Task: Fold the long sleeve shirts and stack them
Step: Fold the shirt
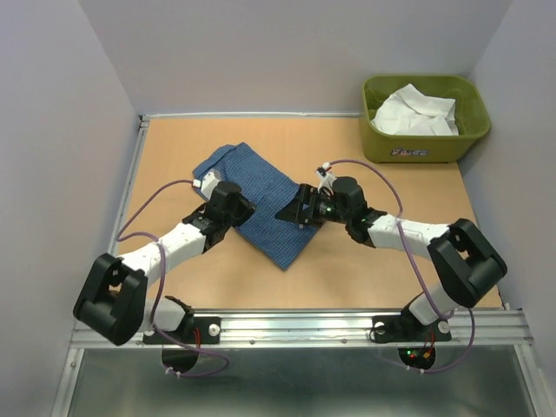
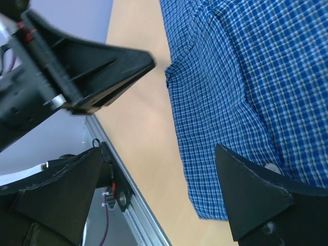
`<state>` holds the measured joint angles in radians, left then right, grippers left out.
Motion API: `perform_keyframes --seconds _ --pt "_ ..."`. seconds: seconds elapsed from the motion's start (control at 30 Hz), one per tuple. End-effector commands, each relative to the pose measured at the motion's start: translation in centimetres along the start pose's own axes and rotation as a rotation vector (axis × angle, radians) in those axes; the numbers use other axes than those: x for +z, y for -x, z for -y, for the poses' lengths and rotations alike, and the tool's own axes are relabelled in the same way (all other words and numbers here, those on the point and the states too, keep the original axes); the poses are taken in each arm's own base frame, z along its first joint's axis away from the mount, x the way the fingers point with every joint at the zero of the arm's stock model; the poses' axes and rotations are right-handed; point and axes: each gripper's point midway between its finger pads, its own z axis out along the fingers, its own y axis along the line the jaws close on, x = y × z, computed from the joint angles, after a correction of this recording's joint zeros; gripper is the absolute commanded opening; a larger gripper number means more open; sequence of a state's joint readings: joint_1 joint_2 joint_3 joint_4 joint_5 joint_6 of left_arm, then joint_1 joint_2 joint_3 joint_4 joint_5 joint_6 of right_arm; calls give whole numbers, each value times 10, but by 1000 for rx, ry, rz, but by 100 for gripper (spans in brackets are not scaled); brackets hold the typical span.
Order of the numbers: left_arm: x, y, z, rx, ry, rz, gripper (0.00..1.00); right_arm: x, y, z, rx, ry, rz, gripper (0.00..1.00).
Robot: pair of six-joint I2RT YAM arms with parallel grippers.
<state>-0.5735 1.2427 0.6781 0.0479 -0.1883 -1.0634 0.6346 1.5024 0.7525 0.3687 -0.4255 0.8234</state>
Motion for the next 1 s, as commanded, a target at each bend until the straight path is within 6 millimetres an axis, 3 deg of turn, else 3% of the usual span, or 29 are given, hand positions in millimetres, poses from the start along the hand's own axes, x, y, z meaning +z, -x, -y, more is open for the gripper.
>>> perform_keyframes --seconds 0.0,0.07,0.17,0.27,0.33,0.47,0.57,0.63,0.73,0.83,0.97 --pt "24 15 -2 85 -8 38 31 8 7 -21 -10 155 32 95" --pt "34 11 -8 75 3 9 30 13 2 -8 -3 131 23 96" --pt "49 4 -33 41 71 -14 26 19 -18 21 27 78 -7 95" --pt "57 -2 -75 -27 160 -31 22 20 -40 48 58 46 -22 95" --pt "59 -7 -87 -66 179 -49 22 19 -57 62 98 31 -56 95" --pt "57 -14 -113 -91 232 -69 19 12 -69 72 108 26 -68 94" --pt "55 -14 -116 -100 227 -70 19 6 -54 55 79 69 -30 94" --pt "52 -13 -114 -94 214 -65 19 0 -32 35 59 123 11 94" --pt "51 -9 -109 -79 200 -58 19 -7 -2 22 46 160 72 94" --pt "50 -6 -103 -71 183 -54 19 -8 13 24 35 166 95 94" --pt "49 -6 -102 -73 179 -55 19 1 16 50 42 115 95 95"
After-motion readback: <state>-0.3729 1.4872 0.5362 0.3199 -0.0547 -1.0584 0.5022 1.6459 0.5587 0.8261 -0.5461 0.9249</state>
